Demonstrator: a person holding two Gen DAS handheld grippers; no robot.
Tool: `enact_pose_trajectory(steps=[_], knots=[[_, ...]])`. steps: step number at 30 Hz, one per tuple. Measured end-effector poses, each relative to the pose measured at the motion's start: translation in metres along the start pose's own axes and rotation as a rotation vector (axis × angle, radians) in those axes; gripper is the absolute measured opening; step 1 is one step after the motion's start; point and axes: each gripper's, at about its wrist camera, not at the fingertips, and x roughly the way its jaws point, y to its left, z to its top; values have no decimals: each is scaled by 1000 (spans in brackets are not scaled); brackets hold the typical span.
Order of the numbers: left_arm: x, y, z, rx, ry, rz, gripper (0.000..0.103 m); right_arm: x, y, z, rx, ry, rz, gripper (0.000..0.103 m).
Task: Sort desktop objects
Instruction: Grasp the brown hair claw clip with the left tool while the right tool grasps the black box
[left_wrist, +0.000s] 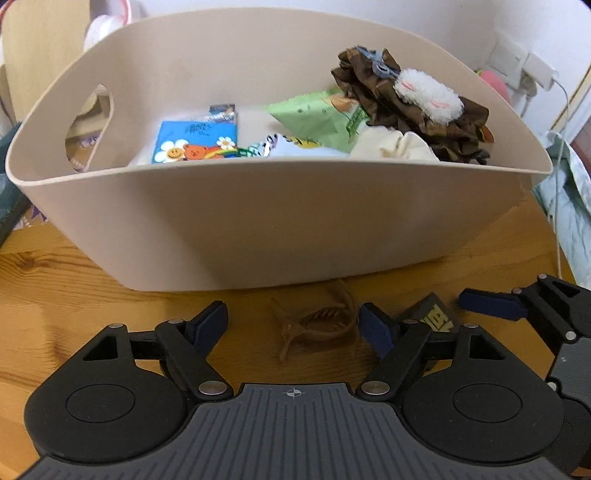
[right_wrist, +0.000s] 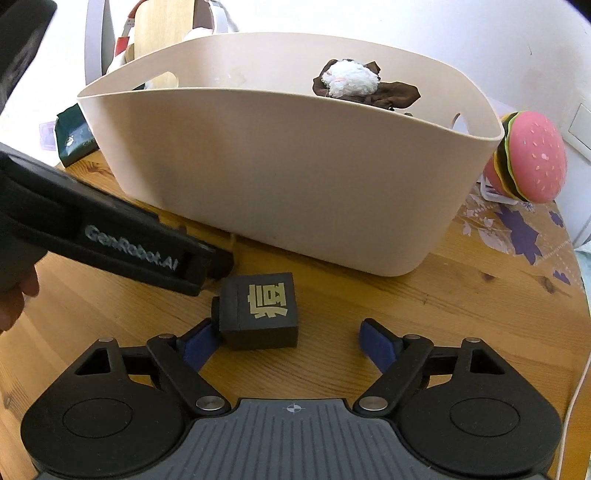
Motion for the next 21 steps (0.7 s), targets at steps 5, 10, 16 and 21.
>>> enact_pose_trajectory(steps=[5, 10, 16, 21], knots=[[3, -10, -2, 51, -6, 37, 80, -1, 3, -2, -52, -17, -3, 86], [0, -13, -11, 73, -18, 79, 67, -4, 1, -4, -48, -15, 29, 73], [-4, -6, -11, 97, -18, 69, 50, -9, 2, -8, -65, -22, 47, 49], [-5, -2, -9, 106, -1, 41, 49, -13, 3, -11, -71, -11, 60, 41]])
